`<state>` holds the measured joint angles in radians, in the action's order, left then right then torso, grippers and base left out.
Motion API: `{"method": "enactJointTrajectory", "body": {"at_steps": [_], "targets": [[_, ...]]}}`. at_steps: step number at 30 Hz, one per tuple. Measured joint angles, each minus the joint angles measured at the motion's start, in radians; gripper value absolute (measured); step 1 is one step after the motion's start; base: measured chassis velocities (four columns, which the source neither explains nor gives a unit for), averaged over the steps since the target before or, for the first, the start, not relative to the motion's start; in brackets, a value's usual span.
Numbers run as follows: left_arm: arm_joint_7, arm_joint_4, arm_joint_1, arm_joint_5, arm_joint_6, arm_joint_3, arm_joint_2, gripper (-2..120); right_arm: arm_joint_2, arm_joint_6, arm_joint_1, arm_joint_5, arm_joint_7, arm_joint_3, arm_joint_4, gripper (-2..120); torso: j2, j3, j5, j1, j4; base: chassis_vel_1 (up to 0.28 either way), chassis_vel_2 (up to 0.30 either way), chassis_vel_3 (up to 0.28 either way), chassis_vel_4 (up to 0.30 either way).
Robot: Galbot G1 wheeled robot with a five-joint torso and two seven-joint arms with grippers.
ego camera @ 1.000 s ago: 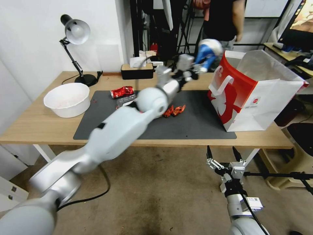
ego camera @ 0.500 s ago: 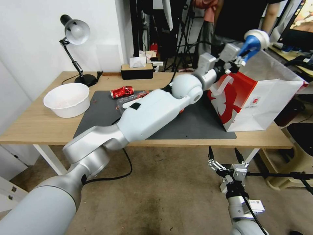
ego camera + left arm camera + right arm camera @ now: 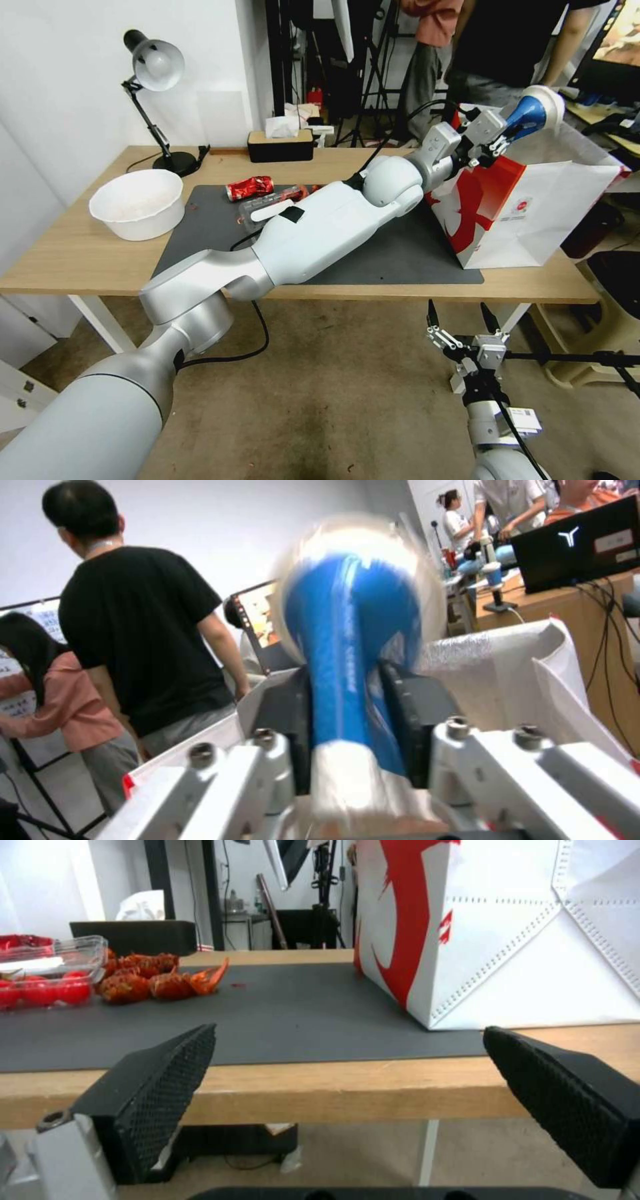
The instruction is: Pick up the trash from the table and place it into the takeout bag.
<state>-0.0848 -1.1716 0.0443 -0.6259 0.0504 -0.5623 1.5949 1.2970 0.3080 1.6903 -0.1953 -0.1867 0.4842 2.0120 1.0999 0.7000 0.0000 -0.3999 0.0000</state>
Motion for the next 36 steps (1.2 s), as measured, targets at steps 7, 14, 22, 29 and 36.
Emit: {"method": "enactJointTrajectory", "body": {"at_steps": [7,14,22,29,36], "targets": [[0.013,-0.019,-0.021,0.0,0.002,0.015,-0.005,56,0.006,-0.003,-0.003,0.0,0.002,-0.008,-0.001,100,0.0,0.0,0.0,0.0,-0.0001,0.0,0.0,0.0,0.0],[0.073,-0.134,-0.109,0.016,0.036,0.092,-0.068,86,-0.001,-0.008,-0.001,0.0,0.005,-0.012,0.013,100,0.0,0.0,-0.0001,0.0,0.0,0.0,0.0,0.0,0.0],[0.177,-0.266,-0.206,0.028,0.125,0.232,-0.15,100,-0.007,-0.014,-0.002,-0.001,0.005,-0.016,0.017,100,0.0,0.0,-0.0003,0.0,-0.0001,0.0,0.0,0.0,0.0],[0.38,-0.42,-0.336,0.06,0.288,0.334,-0.26,100,-0.017,-0.028,-0.014,-0.001,0.003,-0.028,0.013,100,0.0,0.0,-0.0005,0.0,0.0001,0.0,0.0,0.0,0.0],[0.572,-0.591,-0.472,0.063,0.463,0.414,-0.354,100,-0.02,-0.034,-0.026,0.0,0.001,-0.035,-0.003,100,0.0,0.0,-0.0002,0.0,0.0,0.0,0.0,0.0,0.0]]}}
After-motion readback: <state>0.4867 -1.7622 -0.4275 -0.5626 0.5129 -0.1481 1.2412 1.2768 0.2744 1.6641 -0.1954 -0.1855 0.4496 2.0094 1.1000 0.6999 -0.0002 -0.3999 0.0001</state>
